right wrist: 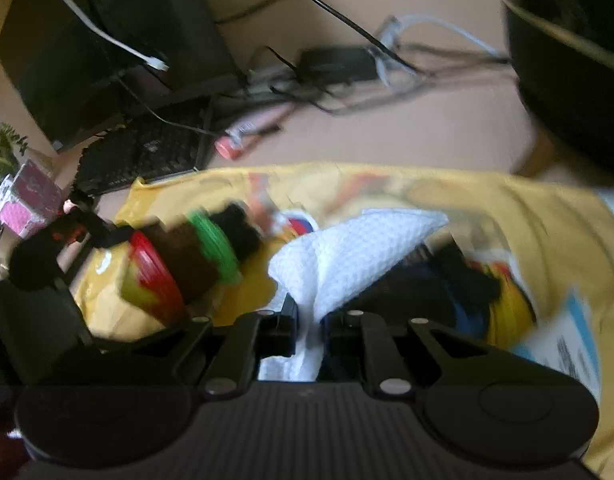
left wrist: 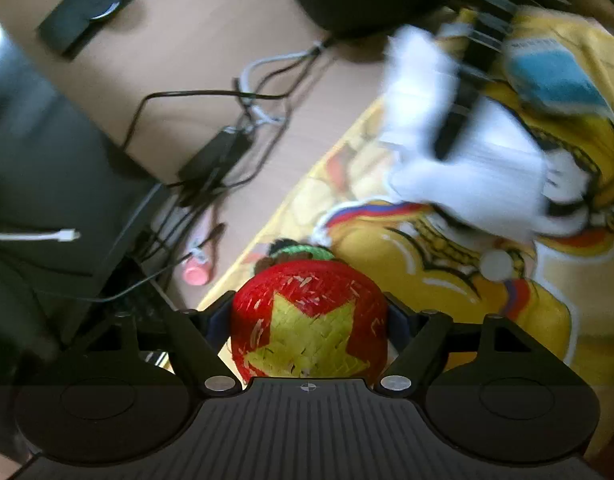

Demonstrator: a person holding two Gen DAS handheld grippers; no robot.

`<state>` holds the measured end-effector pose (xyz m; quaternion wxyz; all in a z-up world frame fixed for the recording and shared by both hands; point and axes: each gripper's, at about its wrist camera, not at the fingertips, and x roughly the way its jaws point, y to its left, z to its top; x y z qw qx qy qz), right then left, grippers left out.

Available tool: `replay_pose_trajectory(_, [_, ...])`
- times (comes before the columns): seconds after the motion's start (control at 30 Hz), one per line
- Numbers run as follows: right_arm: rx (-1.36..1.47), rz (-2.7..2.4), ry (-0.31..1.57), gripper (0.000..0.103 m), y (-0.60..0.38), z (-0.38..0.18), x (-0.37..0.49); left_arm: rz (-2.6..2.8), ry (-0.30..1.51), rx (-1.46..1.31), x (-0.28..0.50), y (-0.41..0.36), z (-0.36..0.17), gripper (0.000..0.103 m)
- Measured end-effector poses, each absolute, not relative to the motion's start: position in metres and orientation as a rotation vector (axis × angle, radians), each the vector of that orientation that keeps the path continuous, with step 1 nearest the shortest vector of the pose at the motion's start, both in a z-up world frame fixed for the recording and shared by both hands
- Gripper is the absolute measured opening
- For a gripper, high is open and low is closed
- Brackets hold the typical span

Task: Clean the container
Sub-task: 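Lift and turn the doll with the left gripper while the right wipes its back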

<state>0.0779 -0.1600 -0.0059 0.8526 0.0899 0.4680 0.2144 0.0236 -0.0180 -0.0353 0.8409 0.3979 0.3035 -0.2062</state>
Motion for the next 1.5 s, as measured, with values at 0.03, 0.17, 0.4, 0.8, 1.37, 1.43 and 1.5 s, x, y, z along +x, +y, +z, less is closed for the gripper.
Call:
replay_pose_trajectory(0.03, [0.187, 0.476, 0.955, 0.013, -0.153, 0.002, 0.080, -0.438, 0.644, 0.838, 0.022, -0.020, -0.037, 0.083])
replay_pose_trajectory(0.17, [0.301, 0.660, 0.887, 0.014, -0.131, 0.020, 0.088, -0.507, 0.672, 0.711, 0.018, -0.021, -0.027, 0.087])
replay_pose_trajectory(0.4, [0.043, 0.645, 0.938, 0.016, -0.095, -0.006, 0.086, -0.535, 0.752, 0.538, 0.020, -0.011, -0.021, 0.094])
replay_pose_trajectory(0.8, [0.087, 0.558, 1.098, 0.017, -0.114, -0.048, 0.088, -0.601, 0.804, 0.148, 0.031, 0.028, -0.001, 0.097])
replay_pose_trajectory(1.37, [0.180, 0.495, 0.989, 0.014, -0.142, -0.014, 0.102, -0.282, 1.061, -0.221, 0.074, 0.094, -0.031, 0.101])
replay_pose_trajectory(1.43, [0.167, 0.504, 0.979, 0.014, -0.136, -0.009, 0.104, -0.318, 1.042, -0.245, 0.073, 0.092, -0.032, 0.082])
replay_pose_trajectory(1.5, [0.144, 0.521, 0.971, 0.014, -0.127, -0.004, 0.107, -0.356, 1.012, -0.182, 0.071, 0.082, -0.028, 0.078])
